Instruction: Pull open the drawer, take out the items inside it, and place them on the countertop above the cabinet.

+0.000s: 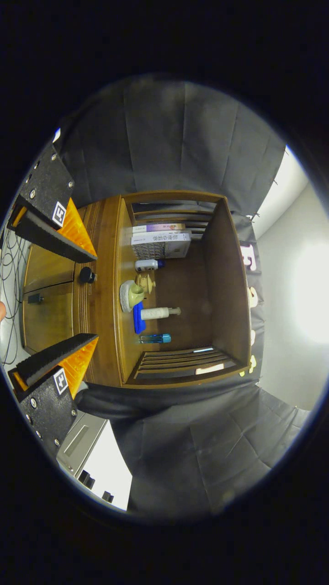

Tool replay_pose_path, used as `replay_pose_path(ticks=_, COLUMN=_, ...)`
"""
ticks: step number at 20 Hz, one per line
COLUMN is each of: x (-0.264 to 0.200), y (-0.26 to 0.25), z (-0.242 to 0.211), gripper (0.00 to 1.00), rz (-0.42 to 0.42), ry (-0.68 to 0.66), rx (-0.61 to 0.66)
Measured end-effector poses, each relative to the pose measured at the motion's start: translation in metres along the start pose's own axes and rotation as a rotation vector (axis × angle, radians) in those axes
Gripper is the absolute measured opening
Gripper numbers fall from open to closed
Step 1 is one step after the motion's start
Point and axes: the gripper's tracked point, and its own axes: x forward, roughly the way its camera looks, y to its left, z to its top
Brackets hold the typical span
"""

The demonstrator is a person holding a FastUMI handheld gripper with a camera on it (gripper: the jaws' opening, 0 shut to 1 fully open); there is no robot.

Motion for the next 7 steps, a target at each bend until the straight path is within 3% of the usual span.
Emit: replay_pose_path(ticks=7, x=0.0016, y=0.0000, z=-0.0001, gripper=0.96, rz=0.003, ry=-0.004, rx=0.000)
